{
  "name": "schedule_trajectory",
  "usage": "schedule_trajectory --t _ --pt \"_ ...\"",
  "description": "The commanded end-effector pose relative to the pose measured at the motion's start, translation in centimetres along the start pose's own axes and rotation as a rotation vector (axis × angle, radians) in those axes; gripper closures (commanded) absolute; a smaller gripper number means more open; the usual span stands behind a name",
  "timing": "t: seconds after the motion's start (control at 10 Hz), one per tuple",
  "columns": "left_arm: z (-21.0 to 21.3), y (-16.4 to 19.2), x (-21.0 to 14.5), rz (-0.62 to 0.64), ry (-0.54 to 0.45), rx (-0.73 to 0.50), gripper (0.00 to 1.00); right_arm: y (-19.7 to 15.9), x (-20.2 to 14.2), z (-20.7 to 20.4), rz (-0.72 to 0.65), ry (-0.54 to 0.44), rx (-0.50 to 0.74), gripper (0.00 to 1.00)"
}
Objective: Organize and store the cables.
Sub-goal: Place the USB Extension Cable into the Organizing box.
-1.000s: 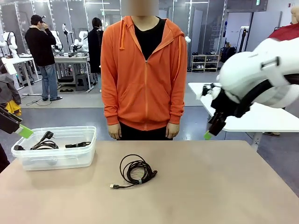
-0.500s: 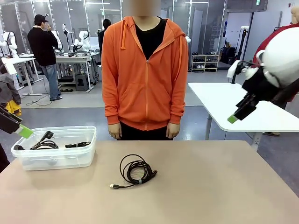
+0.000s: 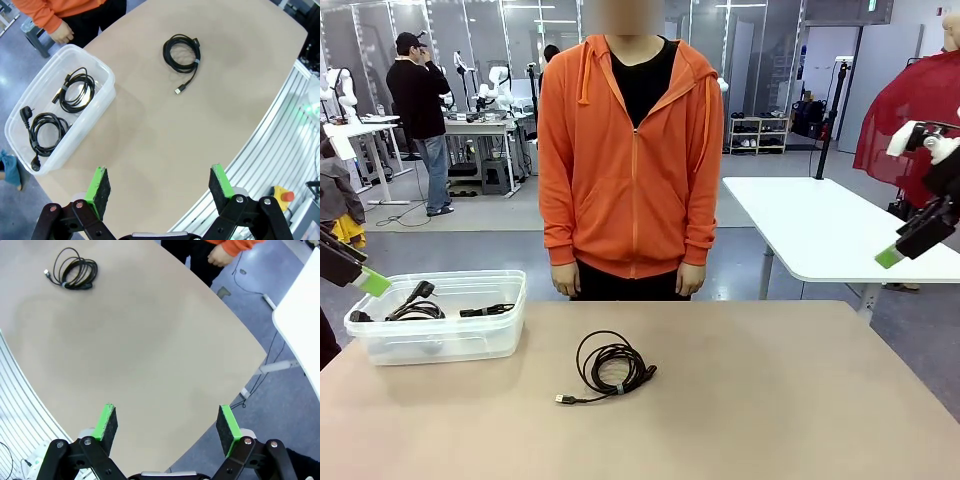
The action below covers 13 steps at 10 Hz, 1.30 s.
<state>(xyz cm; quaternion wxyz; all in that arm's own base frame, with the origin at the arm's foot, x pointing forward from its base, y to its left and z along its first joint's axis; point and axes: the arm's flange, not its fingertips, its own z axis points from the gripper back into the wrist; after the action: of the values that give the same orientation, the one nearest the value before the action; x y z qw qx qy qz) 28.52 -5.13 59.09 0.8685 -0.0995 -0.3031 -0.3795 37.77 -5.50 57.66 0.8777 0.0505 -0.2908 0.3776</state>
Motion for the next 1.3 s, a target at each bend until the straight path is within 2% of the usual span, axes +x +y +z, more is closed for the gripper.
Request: schedule_trajectory --t 0.0,0.1,0.7,0.9,1.0,1.1,1.2 --pt "-0.2 -0.2 0.0 0.013 -0.008 0.011 0.00 0.8 -1.2 -0.7 -0.016 0.018 -0.023 0.00" --pt "-0.2 -0.2 0.0 0.013 -0.008 0.011 0.00 0.0 0.0 0.0 0.000 0.000 0.000 0.00" --pt "0.0 0.0 0.0 0.000 0.000 0.000 0.00 0.0 0.0 0.0 0.000 0.000 0.000 0.00" --pt "-3.4 -3.4 4.5 -0.167 0.155 0.029 0.00 0.0 0.0 0.0 0.000 0.000 0.000 0.00" --pt "-6.2 -4.4 6.8 -0.252 0.167 -0.022 0.00 0.0 0.0 0.0 0.000 0.000 0.000 0.00" --pt "-9.4 -5.6 9.0 -0.280 0.270 0.010 0.00 0.0 0.0 0.0 0.000 0.000 0.000 0.00" --pt "-12.2 -7.0 10.7 -0.335 0.262 -0.034 0.00 0.0 0.0 0.0 0.000 0.000 0.000 0.00"
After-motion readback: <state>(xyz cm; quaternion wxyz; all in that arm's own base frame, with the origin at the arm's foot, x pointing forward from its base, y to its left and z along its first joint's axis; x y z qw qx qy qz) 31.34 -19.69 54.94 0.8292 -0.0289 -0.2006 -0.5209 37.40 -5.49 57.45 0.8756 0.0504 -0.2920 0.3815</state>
